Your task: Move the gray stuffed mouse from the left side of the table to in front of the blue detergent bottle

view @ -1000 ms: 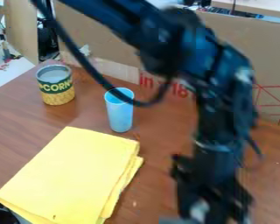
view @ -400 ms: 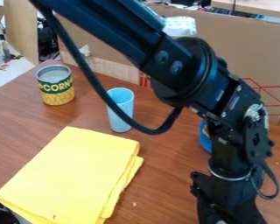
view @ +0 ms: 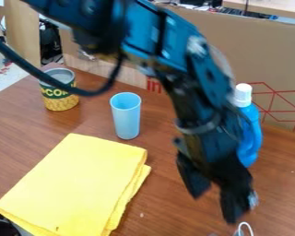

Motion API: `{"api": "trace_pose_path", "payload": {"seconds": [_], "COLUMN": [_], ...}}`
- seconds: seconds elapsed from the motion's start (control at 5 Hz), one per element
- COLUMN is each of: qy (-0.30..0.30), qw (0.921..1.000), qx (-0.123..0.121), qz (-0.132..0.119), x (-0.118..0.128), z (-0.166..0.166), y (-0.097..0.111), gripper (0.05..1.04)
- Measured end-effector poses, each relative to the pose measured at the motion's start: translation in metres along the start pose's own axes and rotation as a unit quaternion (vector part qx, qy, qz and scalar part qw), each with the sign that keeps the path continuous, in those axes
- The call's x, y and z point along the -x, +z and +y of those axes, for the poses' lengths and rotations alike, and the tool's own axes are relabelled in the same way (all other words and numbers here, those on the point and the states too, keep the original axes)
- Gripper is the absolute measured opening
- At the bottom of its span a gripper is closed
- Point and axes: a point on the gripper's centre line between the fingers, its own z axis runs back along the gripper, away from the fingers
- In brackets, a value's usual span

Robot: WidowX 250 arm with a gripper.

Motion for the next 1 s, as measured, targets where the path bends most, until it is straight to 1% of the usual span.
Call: {"api": "trace_pose_path", "payload": {"seconds": [0.2,0.4,0.6,0.8,1.0], "qy": [0.016,0.056,0.114,0.157,0.18], "qw": [0.9969,0.9956,0.9884,0.9699,0.9581], "qx": [0.059,-0.001,-0.099,-0.175,-0.183], "qz": [-0.05,-0.075,-0.011,0.063,0.127], "x": [-0.012,0.01,0.044,0.058,0.064], "z": [0.021,0.044,0.069,0.106,0.13], "y": [0.016,0.074,0.098,0.126,0.13], "gripper": [1.003,1.001,1.001,1.001,1.001]}}
